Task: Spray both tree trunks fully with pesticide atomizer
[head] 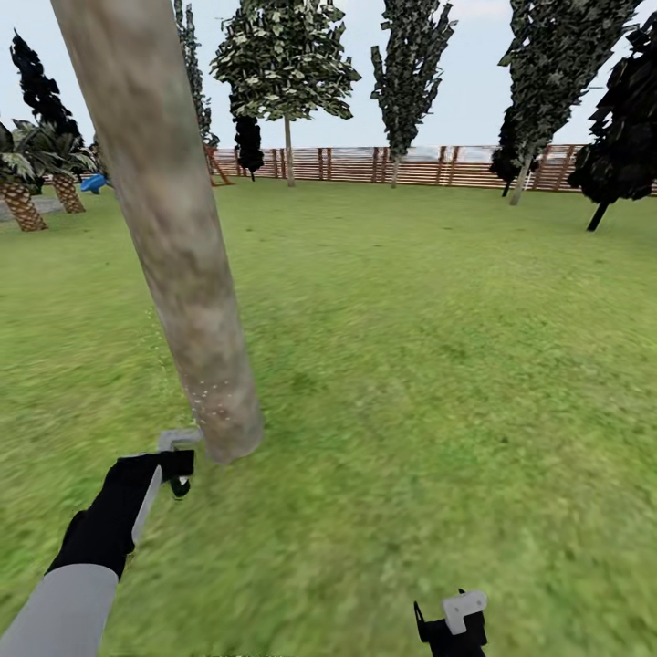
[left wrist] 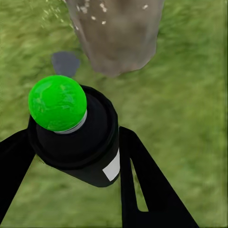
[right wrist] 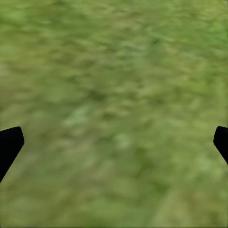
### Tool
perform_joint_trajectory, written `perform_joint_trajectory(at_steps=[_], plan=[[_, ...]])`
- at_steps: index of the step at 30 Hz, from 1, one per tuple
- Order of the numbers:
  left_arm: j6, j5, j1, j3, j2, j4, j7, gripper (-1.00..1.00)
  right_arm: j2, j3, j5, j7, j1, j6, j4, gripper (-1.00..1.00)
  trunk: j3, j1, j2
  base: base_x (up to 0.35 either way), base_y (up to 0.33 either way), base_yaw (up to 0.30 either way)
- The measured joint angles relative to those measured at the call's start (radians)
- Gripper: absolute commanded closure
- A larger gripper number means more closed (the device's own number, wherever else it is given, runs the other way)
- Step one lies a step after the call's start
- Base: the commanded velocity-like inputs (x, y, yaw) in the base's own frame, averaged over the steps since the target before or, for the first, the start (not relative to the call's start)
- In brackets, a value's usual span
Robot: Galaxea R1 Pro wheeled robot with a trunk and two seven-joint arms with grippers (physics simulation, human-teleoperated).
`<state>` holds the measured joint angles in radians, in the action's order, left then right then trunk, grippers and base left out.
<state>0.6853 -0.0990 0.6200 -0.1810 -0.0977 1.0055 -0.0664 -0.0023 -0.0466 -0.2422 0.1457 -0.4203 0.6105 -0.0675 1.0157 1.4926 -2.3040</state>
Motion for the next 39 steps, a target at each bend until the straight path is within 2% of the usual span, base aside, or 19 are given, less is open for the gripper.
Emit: perform_joint_trajectory(at_steps=[2,5,7,8,9,10,14,15,18,19,22,24,27,28,29,30,31,34,39], plan=[[0.024,-0.002,0.025,0.004,-0.002,0.008,-0.008,1.0,-0.001,0.0,0.0,0.0,0.0,0.0,0.0,-1.0,0.0,0.0,0.0,0.0,0.0,0.028],[0.035,-0.006,0.056,0.009,-0.034,0.011,-0.041,1.0,-0.001,0.001,0.0,0.0,0.0,0.0,0.0,-1.0,0.0,0.0,0.0,0.0,0.0,0.003],[0.036,-0.004,0.057,0.018,-0.042,0.011,-0.068,1.0,-0.002,0.001,0.0,0.0,0.0,0.0,0.0,-1.0,0.0,0.0,0.0,0.0,0.0,0.0],[0.037,-0.002,0.058,0.035,-0.043,0.011,-0.072,1.0,-0.002,0.001,0.0,0.0,0.0,0.0,0.0,-1.0,0.0,0.0,0.0,0.0,0.0,0.0],[0.038,0.005,0.06,0.083,-0.042,0.012,-0.077,1.0,-0.003,0.001,0.0,0.0,0.0,0.0,0.0,-1.0,0.0,0.0,0.0,0.0,0.0,0.0],[0.042,0.001,0.066,0.111,-0.041,0.012,-0.079,1.0,-0.007,0.001,0.0,0.0,0.0,0.0,0.0,-1.0,0.0,0.0,0.0,0.0,0.0,0.0],[0.122,-0.004,0.116,0.126,-0.049,0.013,-0.081,1.0,-0.01,0.001,0.0,0.0,0.0,0.0,0.0,-1.0,0.0,0.0,0.0,0.0,0.0,0.0],[0.133,-0.007,0.129,0.124,-0.06,0.012,-0.082,1.0,-0.01,0.001,0.0,0.0,0.0,0.0,0.0,-1.0,0.0,0.0,0.0,0.0,0.0,0.0],[0.145,-0.006,0.158,0.12,-0.133,0.012,-0.083,1.0,-0.01,0.0,0.0,0.0,0.0,0.0,0.0,-1.0,0.0,0.0,0.0,0.0,0.0,0.0],[0.147,0.0,0.162,0.122,-0.148,0.012,-0.084,1.0,-0.01,-0.001,0.0,0.0,0.0,0.0,0.0,-1.0,0.0,0.0,0.0,0.0,0.0,0.0],[0.174,0.012,0.168,0.129,-0.136,0.015,-0.084,1.0,-0.01,-0.001,0.0,0.0,0.0,0.0,0.0,-1.0,0.0,0.0,0.0,0.0,0.0,0.0],[0.212,0.017,0.204,0.132,-0.099,0.02,-0.084,1.0,-0.01,-0.001,0.0,0.0,0.0,0.0,0.001,-1.0,0.0,0.0,0.0,0.0,0.0,0.0],[0.253,0.004,0.247,0.132,-0.099,0.02,-0.085,1.0,-0.01,-0.001,0.0,0.0,0.0,0.0,0.001,-1.0,0.0,0.0,0.0,0.0,0.0,0.0],[0.276,0.003,0.26,0.132,-0.104,0.019,-0.096,1.0,-0.01,-0.001,0.0,0.0,0.0,0.0,0.001,-1.0,0.0,0.0,0.0,0.0,0.0,0.0],[0.304,0.024,0.271,0.135,-0.168,0.022,-0.2,1.0,-0.01,-0.001,0.0,0.0,0.0,0.0,0.001,-1.0,0.0,0.0,0.0,0.0,0.0,0.0],[0.297,-0.033,0.266,0.135,-0.196,0.022,-0.238,1.0,-0.01,-0.001,0.0,0.0,0.0,0.0,0.001,-1.0,0.0,0.0,0.0,0.0,0.0,0.0],[0.299,0.002,0.262,0.176,-0.205,0.032,-0.267,1.0,-0.01,-0.001,0.0,0.0,0.0,0.0,0.001,-1.0,0.0,0.0,0.0,0.0,0.0,0.0],[0.296,-0.009,0.261,0.237,-0.207,0.049,-0.275,1.0,-0.01,-0.001,0.0,0.0,0.0,0.0,0.001,-1.0,0.0,0.0,0.0,0.0,0.0,0.0],[0.295,-0.014,0.263,0.249,-0.207,0.054,-0.276,1.0,-0.01,-0.001,0.0,0.0,0.0,0.0,0.0,-1.0,0.0,0.0,0.0,0.136,0.0,0.0]])
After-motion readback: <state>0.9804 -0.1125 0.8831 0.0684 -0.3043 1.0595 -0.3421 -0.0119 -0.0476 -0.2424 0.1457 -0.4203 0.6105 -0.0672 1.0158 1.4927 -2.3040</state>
